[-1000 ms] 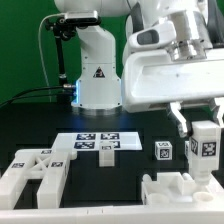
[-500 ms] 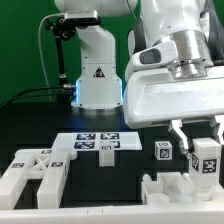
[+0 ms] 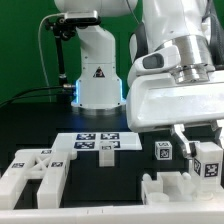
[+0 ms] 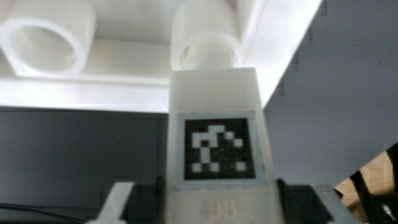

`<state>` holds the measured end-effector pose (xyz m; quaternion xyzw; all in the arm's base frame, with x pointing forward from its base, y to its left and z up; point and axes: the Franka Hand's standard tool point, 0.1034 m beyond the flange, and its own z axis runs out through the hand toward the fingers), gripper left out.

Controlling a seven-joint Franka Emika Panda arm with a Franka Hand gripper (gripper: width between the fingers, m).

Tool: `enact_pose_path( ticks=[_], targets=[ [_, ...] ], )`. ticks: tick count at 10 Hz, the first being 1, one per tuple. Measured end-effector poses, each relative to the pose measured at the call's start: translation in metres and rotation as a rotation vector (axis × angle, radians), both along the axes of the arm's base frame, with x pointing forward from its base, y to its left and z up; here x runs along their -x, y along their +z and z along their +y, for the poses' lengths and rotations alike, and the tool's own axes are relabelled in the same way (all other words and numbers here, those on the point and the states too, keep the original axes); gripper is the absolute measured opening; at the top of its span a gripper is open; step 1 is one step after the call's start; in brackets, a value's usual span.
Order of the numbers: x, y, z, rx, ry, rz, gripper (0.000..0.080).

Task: Assemble chair

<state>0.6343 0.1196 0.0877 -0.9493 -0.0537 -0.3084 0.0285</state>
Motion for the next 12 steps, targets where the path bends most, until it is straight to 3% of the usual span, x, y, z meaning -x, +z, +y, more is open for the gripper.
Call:
enact_pose_path(
  ticks=[6, 7, 8, 9, 10, 12],
  targets=[
    [0.0004, -0.0034, -0.0002, 0.001, -0.001, -0.005, 0.0288],
    [0.0008, -0.0041, -0.0003, 0.002, 0.000, -0.002, 0.0368],
    [0.0008, -0.0041, -0.0003, 0.002, 0.001, -0.002, 0.0368],
    [0.0008, -0.0041, -0.0003, 0.004, 0.002, -0.002, 0.0545],
    [0.0008, -0.0042, -0.0003, 0.004, 0.004, -0.002, 0.0618],
    [0.0008, -0.0042, -0.0003, 0.007, 0.007, -0.003, 0.0643]
  ],
)
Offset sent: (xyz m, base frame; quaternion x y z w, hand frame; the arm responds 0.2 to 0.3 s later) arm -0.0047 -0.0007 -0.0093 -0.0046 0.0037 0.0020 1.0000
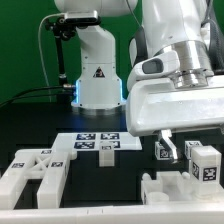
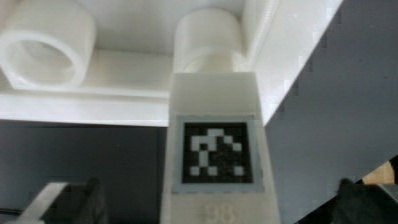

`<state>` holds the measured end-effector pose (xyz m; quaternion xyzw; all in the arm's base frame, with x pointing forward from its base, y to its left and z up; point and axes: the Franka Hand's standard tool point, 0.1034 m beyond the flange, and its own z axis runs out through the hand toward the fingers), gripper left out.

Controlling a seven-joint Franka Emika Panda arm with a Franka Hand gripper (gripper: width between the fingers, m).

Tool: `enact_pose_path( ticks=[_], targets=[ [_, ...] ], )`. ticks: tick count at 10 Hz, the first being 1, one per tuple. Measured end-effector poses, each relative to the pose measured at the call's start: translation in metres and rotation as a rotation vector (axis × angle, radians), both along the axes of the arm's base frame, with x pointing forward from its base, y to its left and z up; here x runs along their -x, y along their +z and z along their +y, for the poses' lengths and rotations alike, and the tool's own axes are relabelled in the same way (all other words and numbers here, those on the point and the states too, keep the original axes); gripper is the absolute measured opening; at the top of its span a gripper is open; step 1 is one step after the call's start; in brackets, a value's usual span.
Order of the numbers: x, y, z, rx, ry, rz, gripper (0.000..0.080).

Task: Assemble chair

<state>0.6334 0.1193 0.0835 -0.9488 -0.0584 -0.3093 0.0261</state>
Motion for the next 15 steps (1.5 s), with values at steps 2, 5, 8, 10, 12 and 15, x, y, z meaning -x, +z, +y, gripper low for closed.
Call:
enact_pose_path(
  ticks=[2, 5, 8, 10, 12, 15],
  targets=[
    [0.000, 0.000, 0.000, 0.002, 0.003, 0.000, 0.0649],
    [-0.013, 0.006, 0.003, -0.001, 0.000, 0.079, 0.0649],
    [-0.005, -0.009, 0.012, -0.007, -0.009, 0.249, 0.0649],
    [-0.007, -0.009, 0.010, 0.005, -0.002, 0.370, 0.0649],
    [-0.014, -0.002, 0.003, 0.015, -0.008, 0.505, 0.0649],
    [-0.025, 0.003, -0.003, 0.019, -0.023, 0.590, 0.0637]
  ],
)
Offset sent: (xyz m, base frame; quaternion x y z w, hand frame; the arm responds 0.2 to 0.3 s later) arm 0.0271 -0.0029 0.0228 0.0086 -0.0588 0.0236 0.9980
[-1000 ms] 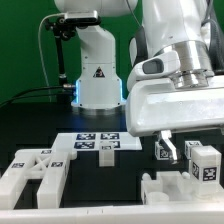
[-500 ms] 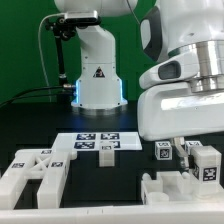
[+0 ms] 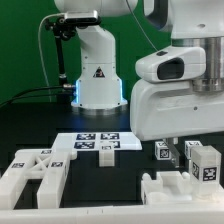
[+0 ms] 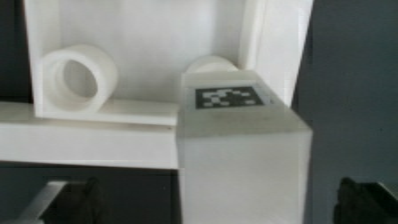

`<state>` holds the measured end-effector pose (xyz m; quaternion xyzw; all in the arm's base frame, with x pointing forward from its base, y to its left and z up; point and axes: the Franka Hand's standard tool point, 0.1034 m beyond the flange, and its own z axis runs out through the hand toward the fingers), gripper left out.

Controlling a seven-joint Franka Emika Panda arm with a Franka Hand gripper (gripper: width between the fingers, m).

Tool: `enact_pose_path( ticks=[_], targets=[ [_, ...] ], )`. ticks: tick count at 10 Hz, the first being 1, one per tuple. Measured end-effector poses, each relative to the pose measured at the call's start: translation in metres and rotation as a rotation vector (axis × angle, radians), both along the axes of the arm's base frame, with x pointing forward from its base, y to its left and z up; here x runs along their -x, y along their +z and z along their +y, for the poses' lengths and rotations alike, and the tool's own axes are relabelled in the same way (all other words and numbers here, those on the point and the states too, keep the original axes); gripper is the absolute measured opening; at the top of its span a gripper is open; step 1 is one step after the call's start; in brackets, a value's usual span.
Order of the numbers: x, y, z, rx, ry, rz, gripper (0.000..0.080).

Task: Assemble chair

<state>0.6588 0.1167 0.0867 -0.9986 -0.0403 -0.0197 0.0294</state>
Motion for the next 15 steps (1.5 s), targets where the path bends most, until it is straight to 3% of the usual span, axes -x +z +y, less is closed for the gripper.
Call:
enact_pose_path(
  ticks=[1, 3, 7, 11, 13, 15],
  targets=[
    [0.0000, -0.0001, -0.0001, -0.001, -0.018, 0.001, 0.0637],
    [0.0001, -0.0003, 0.0003, -0.005, -0.119, 0.008, 0.0282],
    [0.0003, -0.0008, -0.0019, -0.013, -0.412, 0.025, 0.0285],
    [0.0012, -0.0020, -0.0064, -0.023, -0.954, 0.043, 0.0285],
    [0.0039, -0.0024, -0.0075, -0.058, -1.283, 0.080, 0.0285],
    [0.0051, -0.0018, -0.0055, -0.061, -1.406, 0.087, 0.0285]
  ],
)
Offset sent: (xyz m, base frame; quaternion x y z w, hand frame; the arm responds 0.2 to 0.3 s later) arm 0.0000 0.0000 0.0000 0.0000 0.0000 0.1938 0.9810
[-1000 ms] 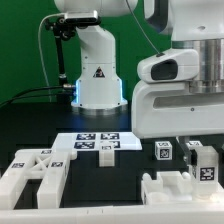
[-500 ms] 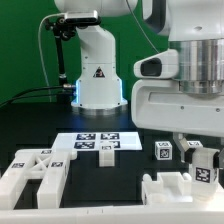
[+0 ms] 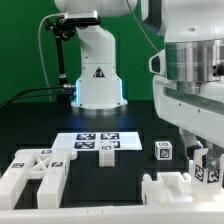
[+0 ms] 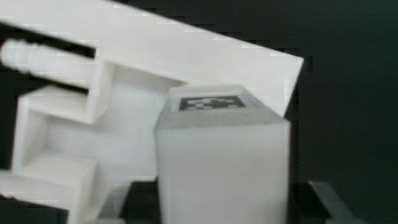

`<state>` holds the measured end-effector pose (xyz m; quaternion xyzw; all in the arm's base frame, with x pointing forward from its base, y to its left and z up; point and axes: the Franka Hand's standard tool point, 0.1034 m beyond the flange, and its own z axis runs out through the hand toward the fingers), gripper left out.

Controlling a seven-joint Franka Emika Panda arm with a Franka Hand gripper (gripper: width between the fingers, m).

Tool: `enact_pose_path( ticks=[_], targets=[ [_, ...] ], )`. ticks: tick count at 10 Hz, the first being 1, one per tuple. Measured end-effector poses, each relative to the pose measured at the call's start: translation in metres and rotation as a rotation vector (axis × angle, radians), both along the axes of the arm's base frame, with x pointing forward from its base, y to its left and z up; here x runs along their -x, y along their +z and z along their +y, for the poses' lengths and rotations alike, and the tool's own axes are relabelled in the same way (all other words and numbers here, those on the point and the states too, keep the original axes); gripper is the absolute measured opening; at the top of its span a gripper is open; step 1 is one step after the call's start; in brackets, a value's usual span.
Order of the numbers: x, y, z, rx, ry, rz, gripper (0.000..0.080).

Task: Assemble chair

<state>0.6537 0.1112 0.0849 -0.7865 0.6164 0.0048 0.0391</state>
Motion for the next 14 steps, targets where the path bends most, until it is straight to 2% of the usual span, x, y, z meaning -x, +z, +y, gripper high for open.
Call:
enact_pose_path(
  ticks=[1, 2, 3, 4, 5, 10, 11, 14],
  targets=[
    [0.0000, -0.0003, 0.0002, 0.001, 0.035, -0.002, 0.0376],
    [0.0005, -0.0008, 0.0009, 0.006, 0.086, -0.004, 0.0376],
    [0.0020, -0.0022, 0.0029, 0.019, 0.271, -0.008, 0.0558],
    [0.0025, -0.0038, 0.0053, 0.024, 0.453, -0.021, 0.0558],
    [0.0034, -0.0051, 0.0074, 0.028, 0.600, -0.032, 0.0630],
    [0.0025, -0.0050, 0.0061, 0.051, 0.889, -0.075, 0.0649],
    [0.0031, -0.0053, 0.0088, 0.086, 1.143, -0.076, 0.0649],
    [0.0032, -0.0053, 0.0092, 0.086, 1.164, -0.078, 0.0638]
  ],
)
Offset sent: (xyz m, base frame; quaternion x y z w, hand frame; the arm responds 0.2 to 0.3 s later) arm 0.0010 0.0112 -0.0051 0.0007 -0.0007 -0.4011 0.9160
